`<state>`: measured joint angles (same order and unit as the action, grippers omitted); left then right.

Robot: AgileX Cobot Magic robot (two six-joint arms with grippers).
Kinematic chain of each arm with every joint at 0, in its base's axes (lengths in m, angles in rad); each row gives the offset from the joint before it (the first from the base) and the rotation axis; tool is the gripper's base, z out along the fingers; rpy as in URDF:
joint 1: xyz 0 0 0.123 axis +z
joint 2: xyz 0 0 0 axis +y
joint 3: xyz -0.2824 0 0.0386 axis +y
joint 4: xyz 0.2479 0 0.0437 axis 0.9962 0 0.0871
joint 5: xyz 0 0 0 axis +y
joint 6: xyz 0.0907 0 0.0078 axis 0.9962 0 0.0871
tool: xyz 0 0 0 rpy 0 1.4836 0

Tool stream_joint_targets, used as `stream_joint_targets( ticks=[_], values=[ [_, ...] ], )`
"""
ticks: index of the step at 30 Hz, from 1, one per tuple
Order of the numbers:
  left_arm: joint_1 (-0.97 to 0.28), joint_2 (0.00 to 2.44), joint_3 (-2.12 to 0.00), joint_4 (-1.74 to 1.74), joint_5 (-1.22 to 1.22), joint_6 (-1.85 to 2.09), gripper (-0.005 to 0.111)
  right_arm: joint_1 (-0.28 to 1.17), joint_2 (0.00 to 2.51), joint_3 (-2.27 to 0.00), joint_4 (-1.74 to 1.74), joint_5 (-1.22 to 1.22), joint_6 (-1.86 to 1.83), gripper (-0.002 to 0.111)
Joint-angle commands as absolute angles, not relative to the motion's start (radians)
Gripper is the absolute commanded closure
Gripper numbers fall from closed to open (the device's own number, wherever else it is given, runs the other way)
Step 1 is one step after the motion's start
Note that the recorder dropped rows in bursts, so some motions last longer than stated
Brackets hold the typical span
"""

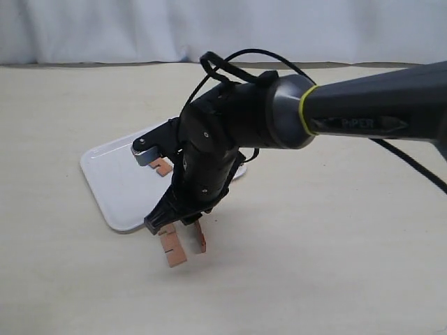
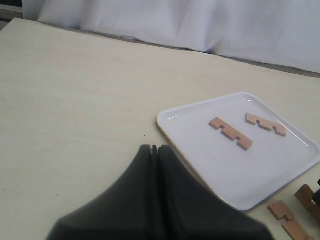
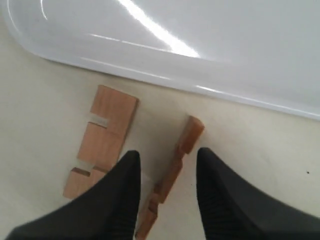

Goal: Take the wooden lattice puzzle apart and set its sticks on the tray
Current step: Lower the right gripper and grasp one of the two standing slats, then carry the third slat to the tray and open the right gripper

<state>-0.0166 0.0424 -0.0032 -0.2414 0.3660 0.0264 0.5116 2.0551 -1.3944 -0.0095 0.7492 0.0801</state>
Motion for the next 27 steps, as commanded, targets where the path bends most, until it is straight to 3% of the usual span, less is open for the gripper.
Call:
stream_joint_targets(
  ticks=[1, 15, 19, 27],
  values=[
    [-0.025, 0.046, 0.0, -0.245, 0.36, 0.025, 0.107, 0.513, 2.05, -1.39, -0.096, 0.74, 0.18, 0.072],
    [-0.025, 0.046, 0.0, -0.245, 0.359, 0.025, 0.107, 0.515, 2.117, -1.39, -0.058, 0.758, 0.18, 0.074],
    [-0.025, 0.046, 0.0, -0.245, 0.359, 0.025, 0.107, 0.515, 2.115, -1.396, -0.068, 0.769, 0.138, 0.103],
    [-0.025, 0.046, 0.0, -0.245, 0.359, 0.025, 0.107, 0.51, 2.066, -1.628, -0.227, 0.741, 0.218, 0.104]
  ],
)
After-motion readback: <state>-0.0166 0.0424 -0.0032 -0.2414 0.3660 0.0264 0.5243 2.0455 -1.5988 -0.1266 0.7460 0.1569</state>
